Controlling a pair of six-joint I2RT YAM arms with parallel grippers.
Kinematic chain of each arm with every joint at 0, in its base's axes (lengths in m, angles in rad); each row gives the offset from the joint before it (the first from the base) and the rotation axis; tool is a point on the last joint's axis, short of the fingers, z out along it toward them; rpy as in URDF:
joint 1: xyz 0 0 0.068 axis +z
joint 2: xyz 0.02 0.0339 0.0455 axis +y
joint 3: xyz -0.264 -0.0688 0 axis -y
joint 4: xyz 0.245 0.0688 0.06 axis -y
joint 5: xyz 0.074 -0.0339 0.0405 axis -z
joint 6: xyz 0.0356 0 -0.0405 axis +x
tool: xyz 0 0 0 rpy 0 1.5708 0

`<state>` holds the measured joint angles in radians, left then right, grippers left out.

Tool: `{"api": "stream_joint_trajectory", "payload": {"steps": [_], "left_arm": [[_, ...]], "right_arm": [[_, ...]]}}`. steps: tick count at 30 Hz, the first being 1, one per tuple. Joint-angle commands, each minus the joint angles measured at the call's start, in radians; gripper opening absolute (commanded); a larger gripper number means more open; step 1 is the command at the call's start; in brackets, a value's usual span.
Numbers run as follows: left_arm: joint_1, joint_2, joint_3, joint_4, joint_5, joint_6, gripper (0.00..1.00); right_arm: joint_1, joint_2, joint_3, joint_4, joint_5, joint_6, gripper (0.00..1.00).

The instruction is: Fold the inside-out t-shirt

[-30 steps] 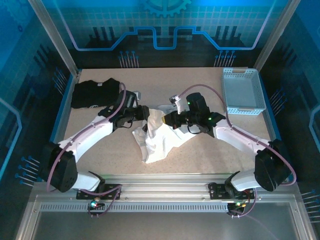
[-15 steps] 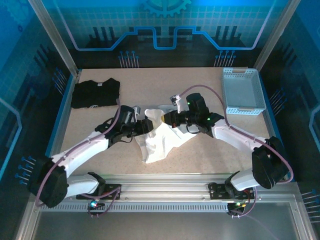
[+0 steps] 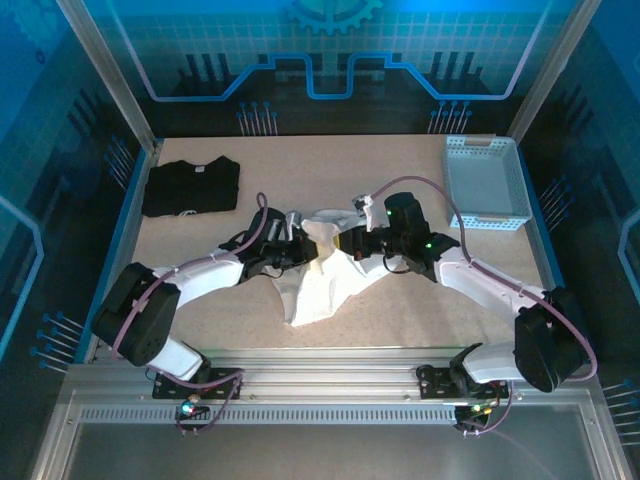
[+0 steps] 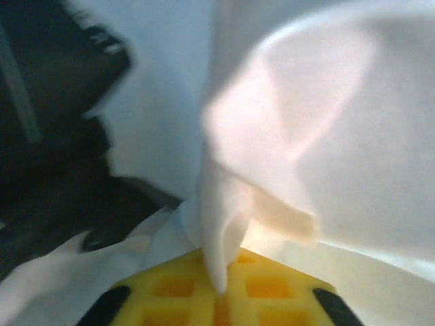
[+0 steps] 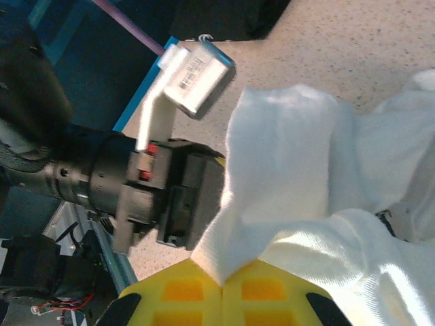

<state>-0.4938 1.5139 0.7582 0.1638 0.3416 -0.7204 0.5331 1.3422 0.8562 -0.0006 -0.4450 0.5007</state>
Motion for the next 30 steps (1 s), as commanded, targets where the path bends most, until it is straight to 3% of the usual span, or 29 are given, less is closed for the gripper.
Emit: {"api": "stream_joint_trajectory", "payload": {"steps": [1, 7, 13, 18, 23, 30], "left_arm": [[0.014, -0.055, -0.05, 0.259, 0.149, 0.013, 0.0], [0.024, -0.22, -0.172, 0.461, 0.308, 0.079, 0.0], [0.024, -0.29, -0.222, 0.555, 0.395, 0.125, 0.0], [0.024, -0.294, -0.226, 0.569, 0.396, 0.148, 0.0], [0.025, -0.291, -0.211, 0.546, 0.396, 0.166, 0.0], [0.025, -0.303, -0.202, 0.491, 0.395, 0.202, 0.0]], "right_arm": [[-0.051, -0.049, -0.001, -0.089, 0.014, -0.046, 0.0], [-0.127, -0.081, 0.018, -0.269, 0.019, -0.134, 0.0], [-0.147, -0.075, 0.065, -0.324, 0.021, -0.151, 0.09], [-0.116, -0.08, 0.101, -0.458, 0.079, -0.275, 0.23], [-0.058, -0.221, 0.088, -0.513, 0.177, -0.402, 0.36], [-0.044, -0.309, 0.074, -0.415, 0.035, -0.428, 0.41]]}}
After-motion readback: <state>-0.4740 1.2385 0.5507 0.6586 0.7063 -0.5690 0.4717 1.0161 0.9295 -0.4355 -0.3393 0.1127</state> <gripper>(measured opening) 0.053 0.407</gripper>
